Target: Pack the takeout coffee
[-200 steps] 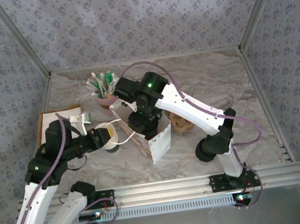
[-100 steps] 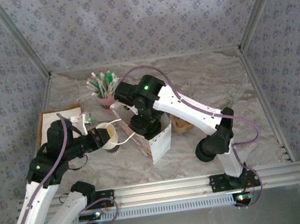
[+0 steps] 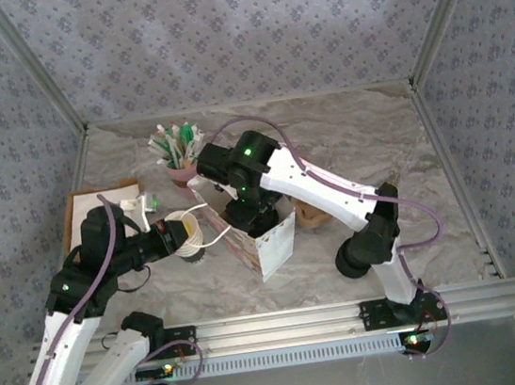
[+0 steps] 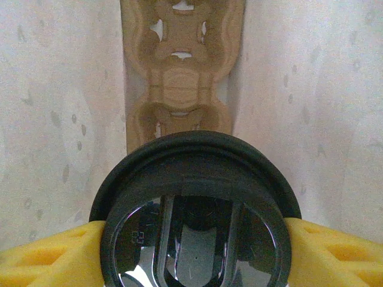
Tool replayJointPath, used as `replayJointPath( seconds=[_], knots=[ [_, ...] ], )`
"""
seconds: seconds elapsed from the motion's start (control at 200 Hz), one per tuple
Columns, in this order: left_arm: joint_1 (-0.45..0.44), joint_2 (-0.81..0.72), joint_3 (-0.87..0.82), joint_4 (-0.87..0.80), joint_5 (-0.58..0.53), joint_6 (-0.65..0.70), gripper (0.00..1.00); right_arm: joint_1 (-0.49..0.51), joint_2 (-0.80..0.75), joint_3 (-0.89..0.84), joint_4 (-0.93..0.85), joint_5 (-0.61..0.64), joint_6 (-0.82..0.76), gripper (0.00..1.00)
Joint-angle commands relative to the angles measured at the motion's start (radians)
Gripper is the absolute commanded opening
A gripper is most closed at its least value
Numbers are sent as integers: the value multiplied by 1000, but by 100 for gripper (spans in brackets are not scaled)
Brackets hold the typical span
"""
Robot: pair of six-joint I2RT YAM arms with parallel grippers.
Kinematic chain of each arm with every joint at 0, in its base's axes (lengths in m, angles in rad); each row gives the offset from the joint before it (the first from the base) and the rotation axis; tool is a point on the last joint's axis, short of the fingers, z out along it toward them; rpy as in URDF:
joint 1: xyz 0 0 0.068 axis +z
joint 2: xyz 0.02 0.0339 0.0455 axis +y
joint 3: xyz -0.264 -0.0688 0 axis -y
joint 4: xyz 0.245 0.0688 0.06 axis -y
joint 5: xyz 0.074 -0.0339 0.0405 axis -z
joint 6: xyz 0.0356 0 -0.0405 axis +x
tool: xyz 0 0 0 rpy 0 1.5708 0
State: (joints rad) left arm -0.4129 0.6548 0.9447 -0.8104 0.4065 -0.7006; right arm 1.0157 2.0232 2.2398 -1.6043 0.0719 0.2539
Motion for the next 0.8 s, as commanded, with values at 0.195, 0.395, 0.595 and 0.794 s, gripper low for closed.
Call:
replayJointPath(
  seconds=[0.195,0.395,0.595,0.794],
  knots=[
    [-6,17,9,25,-5,21,6,-2,42,2,-125,-5,5,71],
    [-6,20,6,28,-6,23,6,2,67,1,-120,-4,7,71],
    [-5,21,9,22,-11,28,6,6,83,-6,-111,-3,5,71],
    [-6,22,11,12,-13,32,6,7,88,-23,-97,-8,4,71]
  ],
)
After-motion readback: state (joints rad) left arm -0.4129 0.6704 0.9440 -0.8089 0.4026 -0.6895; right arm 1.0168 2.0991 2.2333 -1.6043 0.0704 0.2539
